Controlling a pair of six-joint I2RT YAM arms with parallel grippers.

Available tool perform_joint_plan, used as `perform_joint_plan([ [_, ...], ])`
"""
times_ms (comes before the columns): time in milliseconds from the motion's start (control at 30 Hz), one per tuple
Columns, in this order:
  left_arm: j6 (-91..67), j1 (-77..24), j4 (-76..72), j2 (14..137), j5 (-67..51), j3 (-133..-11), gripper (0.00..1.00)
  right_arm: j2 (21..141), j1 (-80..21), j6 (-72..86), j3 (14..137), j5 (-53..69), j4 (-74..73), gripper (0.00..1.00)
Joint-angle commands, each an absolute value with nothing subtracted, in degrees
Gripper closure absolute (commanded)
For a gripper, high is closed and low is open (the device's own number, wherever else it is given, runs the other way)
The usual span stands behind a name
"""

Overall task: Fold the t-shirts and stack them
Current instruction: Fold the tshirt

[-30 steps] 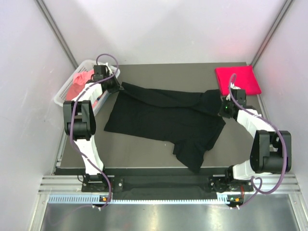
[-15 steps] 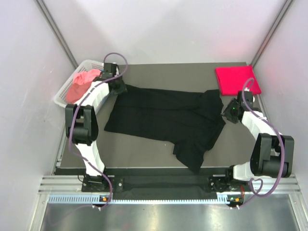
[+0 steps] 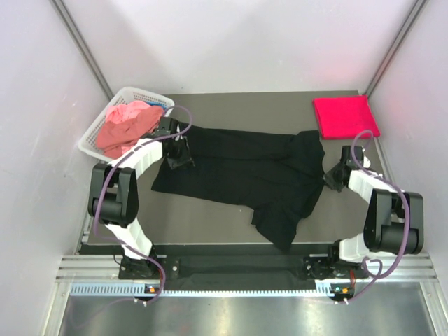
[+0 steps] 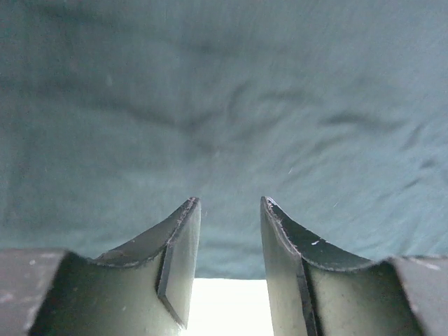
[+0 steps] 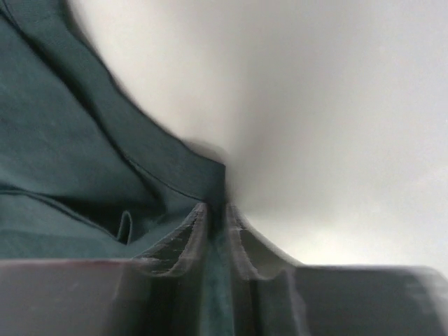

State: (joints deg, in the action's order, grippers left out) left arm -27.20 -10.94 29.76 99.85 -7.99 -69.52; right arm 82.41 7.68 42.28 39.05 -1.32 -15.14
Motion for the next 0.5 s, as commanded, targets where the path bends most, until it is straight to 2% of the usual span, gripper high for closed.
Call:
perform_joint_plan([
  [0,-28.0,-11.8,31.5,94.1,-8.4,-67.4,0.55,83.8,8.5,42.9,38.9,-4.9,-13.5,1.0],
  [267,-32.2,-11.9,30.4,87.1,-4.6,-56.8,0.48,82.4,15.4,33.9,45.5,-10.6,-20.4,1.0],
  [467,-34.2,-12.0,28.7,86.4,-5.5,-52.4,0.47,89.0,16.2,28.4,54.3,-6.9,-22.0,1.0],
])
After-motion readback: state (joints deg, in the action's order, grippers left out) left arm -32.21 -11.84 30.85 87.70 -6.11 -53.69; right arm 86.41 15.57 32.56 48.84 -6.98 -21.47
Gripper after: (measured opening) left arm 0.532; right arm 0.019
